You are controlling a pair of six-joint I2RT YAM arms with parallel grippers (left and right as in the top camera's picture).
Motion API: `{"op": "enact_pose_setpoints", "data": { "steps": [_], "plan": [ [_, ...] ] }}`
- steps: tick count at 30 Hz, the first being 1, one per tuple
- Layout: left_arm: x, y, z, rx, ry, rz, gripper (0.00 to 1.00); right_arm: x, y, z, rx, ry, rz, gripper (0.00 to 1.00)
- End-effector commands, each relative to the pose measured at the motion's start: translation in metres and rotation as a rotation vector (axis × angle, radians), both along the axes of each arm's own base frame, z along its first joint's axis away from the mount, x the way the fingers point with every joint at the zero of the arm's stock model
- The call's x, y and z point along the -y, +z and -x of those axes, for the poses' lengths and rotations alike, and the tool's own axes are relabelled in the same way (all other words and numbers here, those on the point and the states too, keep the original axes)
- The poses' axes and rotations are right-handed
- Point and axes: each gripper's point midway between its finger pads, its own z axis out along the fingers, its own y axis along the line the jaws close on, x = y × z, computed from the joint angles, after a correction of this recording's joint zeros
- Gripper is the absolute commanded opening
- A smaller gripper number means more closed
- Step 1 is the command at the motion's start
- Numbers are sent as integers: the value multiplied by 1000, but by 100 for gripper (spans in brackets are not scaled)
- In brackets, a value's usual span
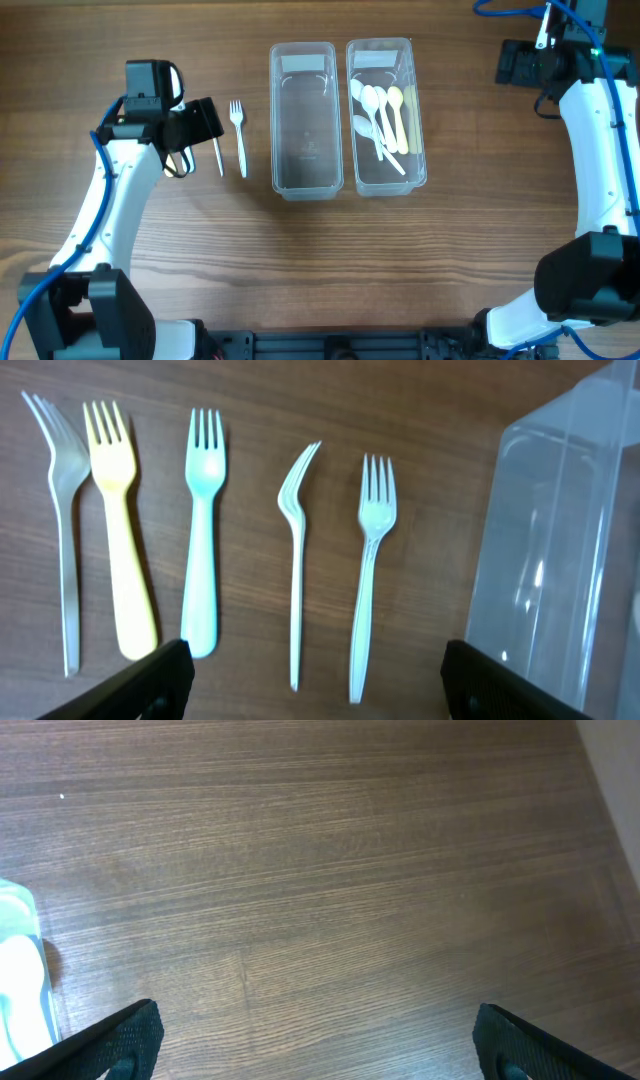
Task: Pack container
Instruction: 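Lower the left gripper and grasp a white fork's handle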
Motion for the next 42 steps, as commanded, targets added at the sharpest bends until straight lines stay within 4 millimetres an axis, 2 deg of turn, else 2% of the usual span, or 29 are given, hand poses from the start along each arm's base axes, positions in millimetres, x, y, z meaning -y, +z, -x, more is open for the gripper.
{"op": "enact_pose_setpoints", "data": {
  "steps": [1, 3, 7, 9, 10, 14, 18, 26, 31, 33, 35, 37, 42],
  "plan": [
    [13, 4, -17, 41, -18, 16, 83, 2, 7, -1, 13, 0, 21, 100],
    [11, -4, -19, 23, 11, 8, 84, 2, 7, -1, 13, 0, 21, 99],
    [11, -36, -18, -57, 25, 10, 85, 2, 7, -1, 13, -1, 21, 100],
    [5, -48, -19, -86, 96, 42, 92, 2, 7, -1, 13, 0, 21, 100],
    [1, -52, -20, -92, 136, 60, 100, 2, 7, -1, 13, 0, 21, 100],
    [3, -55, -33, -64, 154, 170, 100, 2, 7, -1, 13, 0, 21, 100],
    [-6, -66, -33, -80, 178, 139, 100, 2, 7, -1, 13, 0, 21, 100],
    [-6, -94, -33, -127, 113, 96, 100, 2, 7, -1, 13, -1, 21, 100],
    [-7, -95, -33, -129, 116, 95, 100, 2, 7, -1, 13, 0, 21, 100],
    [-5, -97, -27, -157, 113, 99, 100, 2, 7, -1, 13, 0, 21, 100],
    [-3, -98, -26, -159, 61, 86, 100, 2, 7, -1, 13, 0, 21, 100],
    [4, -95, -31, -130, -40, 87, 97, 2, 7, -1, 13, 0, 21, 100],
    [5, -89, -43, -68, -107, 58, 77, 2, 7, -1, 13, 0, 21, 100]
  ]
}}
